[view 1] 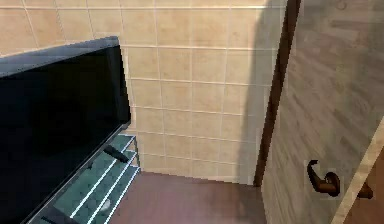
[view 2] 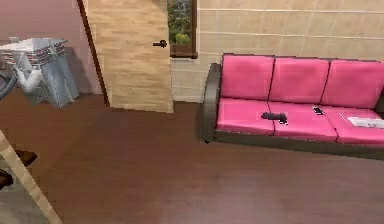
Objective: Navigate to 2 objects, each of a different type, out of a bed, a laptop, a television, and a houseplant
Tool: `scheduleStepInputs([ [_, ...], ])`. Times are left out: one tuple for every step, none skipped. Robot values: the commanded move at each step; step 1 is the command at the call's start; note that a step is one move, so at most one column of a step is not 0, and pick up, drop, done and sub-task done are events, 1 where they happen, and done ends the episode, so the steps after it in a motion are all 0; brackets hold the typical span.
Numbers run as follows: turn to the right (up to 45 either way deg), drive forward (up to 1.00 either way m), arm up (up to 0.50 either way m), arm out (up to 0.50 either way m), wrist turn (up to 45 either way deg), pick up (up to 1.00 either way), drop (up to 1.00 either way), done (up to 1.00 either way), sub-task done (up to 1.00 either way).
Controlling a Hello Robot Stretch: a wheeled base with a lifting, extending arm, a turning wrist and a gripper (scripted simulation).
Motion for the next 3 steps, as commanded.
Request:
scheduleStepInputs([
  [21.0, 0.00, 0.00, 0.00, 0.0, 0.00, 0.00, 0.00, 0.00],
  [0.0, 0.10, 0.00, 0.00, 0.0, 0.00, 0.00, 0.00, 0.00],
  [-45.0, 0.00, 0.00, 0.00, 0.0, 0.00, 0.00, 0.00, 0.00],
])
